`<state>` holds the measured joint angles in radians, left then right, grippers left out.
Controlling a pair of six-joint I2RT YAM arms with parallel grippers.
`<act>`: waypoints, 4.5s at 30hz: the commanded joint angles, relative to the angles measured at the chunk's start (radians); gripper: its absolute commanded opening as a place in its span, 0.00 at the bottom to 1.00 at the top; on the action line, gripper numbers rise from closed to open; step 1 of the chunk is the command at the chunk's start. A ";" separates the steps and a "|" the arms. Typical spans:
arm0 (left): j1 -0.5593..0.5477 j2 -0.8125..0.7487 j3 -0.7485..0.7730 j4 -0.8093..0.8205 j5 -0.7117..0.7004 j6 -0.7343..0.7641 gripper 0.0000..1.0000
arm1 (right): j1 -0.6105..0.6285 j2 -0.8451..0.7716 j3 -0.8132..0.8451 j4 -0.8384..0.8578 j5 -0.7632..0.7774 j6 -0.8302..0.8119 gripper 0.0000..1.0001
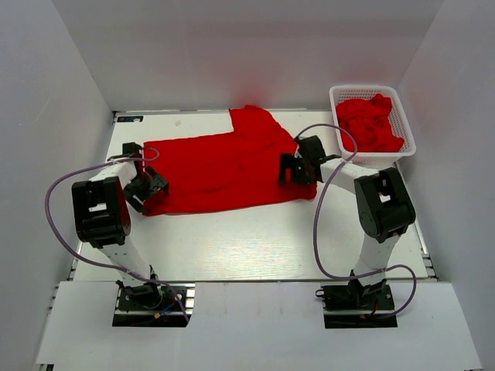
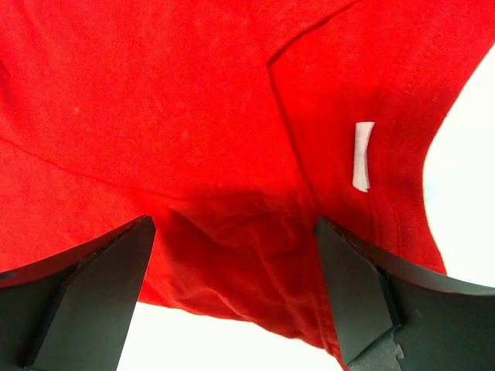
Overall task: Fold and stack the t-shirts
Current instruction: Fold the flattened tshirt in 1/3 of the way, then grap the side of the flattened tshirt furthest away from the robot with both arms, then fold the other side of the tshirt into a rectangle
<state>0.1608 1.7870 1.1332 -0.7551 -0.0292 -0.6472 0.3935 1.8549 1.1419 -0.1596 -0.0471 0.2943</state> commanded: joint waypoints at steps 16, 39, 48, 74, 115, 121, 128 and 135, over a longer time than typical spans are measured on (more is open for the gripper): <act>-0.003 -0.326 -0.414 -0.068 0.101 0.047 1.00 | -0.038 -0.572 -0.698 -0.034 -0.079 0.373 0.90; 0.019 0.004 0.355 -0.185 -0.050 0.052 1.00 | -0.035 -0.209 0.238 -0.135 0.133 -0.070 0.90; 0.008 0.239 0.536 -0.113 -0.152 0.067 1.00 | -0.038 0.281 0.781 -0.201 0.101 -0.142 0.90; -0.083 0.419 0.439 0.020 -0.100 0.123 0.68 | -0.044 0.737 1.085 0.132 0.070 0.002 0.90; -0.083 0.390 0.415 0.031 -0.063 0.123 0.10 | 0.019 0.717 1.060 -0.005 0.173 -0.105 0.00; -0.083 0.341 0.410 0.071 -0.022 0.153 0.00 | 0.018 0.528 0.767 0.265 0.081 -0.122 0.00; -0.083 0.203 0.286 0.178 -0.012 0.173 0.00 | 0.018 0.279 0.539 0.425 -0.013 -0.175 0.00; -0.083 0.091 0.208 0.180 0.008 0.163 0.00 | 0.016 0.066 0.308 0.471 -0.099 -0.213 0.00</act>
<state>0.0826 1.9797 1.3636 -0.5747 -0.0471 -0.4854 0.4129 2.0064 1.5036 0.2260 -0.0818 0.1207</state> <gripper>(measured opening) 0.020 0.005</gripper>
